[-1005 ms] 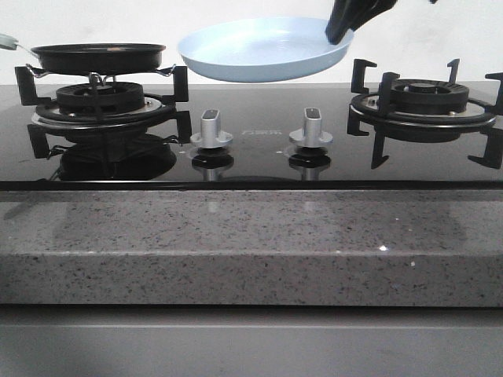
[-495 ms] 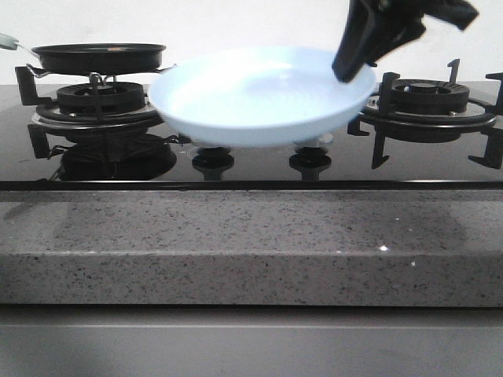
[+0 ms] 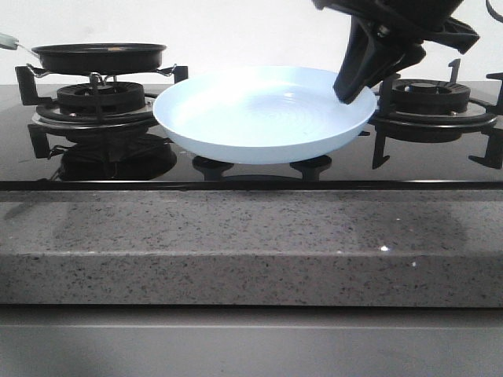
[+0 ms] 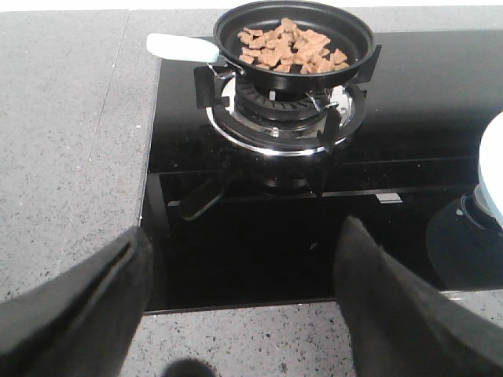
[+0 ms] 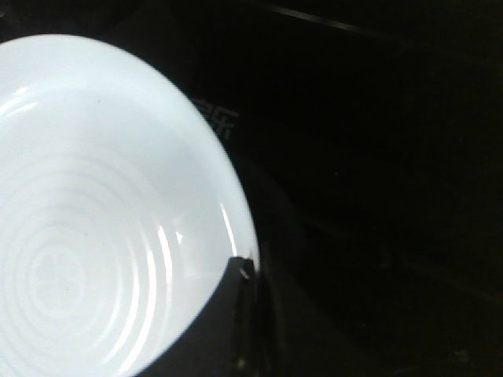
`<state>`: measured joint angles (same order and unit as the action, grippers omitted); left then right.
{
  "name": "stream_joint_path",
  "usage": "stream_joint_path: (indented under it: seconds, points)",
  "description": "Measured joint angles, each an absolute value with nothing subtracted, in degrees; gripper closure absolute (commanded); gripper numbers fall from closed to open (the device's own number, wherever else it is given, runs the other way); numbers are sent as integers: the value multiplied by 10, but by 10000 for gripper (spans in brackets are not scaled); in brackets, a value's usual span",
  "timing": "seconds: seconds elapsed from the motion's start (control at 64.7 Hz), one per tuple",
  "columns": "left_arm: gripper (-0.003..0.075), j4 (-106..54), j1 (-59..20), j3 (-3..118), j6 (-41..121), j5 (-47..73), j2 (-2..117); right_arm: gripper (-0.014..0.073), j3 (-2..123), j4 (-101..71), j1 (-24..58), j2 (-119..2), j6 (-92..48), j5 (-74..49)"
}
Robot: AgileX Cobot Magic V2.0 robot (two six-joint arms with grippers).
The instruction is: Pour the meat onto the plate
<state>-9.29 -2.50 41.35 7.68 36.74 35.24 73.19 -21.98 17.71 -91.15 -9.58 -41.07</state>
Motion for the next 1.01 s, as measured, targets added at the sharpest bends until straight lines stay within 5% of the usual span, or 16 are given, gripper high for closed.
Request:
stream_joint_path:
  seconds: [0.247, 0.665, 1.005]
  points:
    - [109, -88, -25, 413, 78, 368, 352, 704, 732, -220, 177, -911, -96, -411]
    - [113, -73, -23, 501, 78, 379, 462, 704, 732, -220, 177, -911, -96, -409]
    - [114, -214, 87, 622, 142, 447, 653, 704, 732, -221, 177, -911, -96, -409]
